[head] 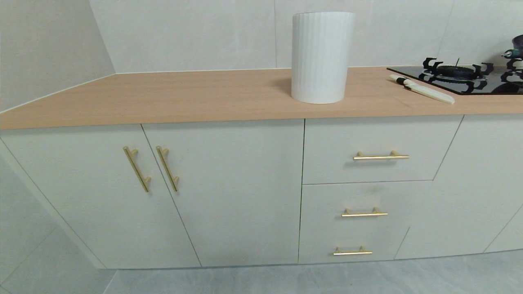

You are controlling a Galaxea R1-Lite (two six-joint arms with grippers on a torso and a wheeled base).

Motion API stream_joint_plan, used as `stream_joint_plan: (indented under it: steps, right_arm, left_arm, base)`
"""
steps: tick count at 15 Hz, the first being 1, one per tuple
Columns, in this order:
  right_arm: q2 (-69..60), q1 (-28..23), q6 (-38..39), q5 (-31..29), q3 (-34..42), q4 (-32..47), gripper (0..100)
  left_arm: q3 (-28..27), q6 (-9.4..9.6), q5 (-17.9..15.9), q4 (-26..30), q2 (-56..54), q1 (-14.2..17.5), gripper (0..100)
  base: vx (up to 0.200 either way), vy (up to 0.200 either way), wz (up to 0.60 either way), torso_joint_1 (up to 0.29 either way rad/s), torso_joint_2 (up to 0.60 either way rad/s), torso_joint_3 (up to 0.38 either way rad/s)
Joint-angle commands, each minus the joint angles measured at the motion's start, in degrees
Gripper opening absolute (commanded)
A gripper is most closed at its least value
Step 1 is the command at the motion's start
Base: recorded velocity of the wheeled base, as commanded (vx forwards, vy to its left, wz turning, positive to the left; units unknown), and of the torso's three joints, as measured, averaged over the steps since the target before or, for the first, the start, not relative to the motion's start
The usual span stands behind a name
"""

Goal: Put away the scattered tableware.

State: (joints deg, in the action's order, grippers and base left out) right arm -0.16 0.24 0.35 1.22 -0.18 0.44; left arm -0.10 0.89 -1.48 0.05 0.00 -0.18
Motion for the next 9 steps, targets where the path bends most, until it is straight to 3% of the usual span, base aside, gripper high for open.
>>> stream_joint_plan:
  steps: [1,9]
  right_arm:
    - [0.2,0.0,0.0,0.0,0.0,0.0,100]
    - [0.2,0.0,0.0,0.0,0.0,0.0,100]
  left_arm:
    - [0.0,-0.01,0.0,0.0,0.0,0.0,100]
    - [0.0,-0.01,0.0,0.0,0.0,0.0,100]
  base:
    - [0.200,0.000,0.00,0.002,0.00,0.007]
    - [0.200,0.000,0.00,0.002,0.00,0.002]
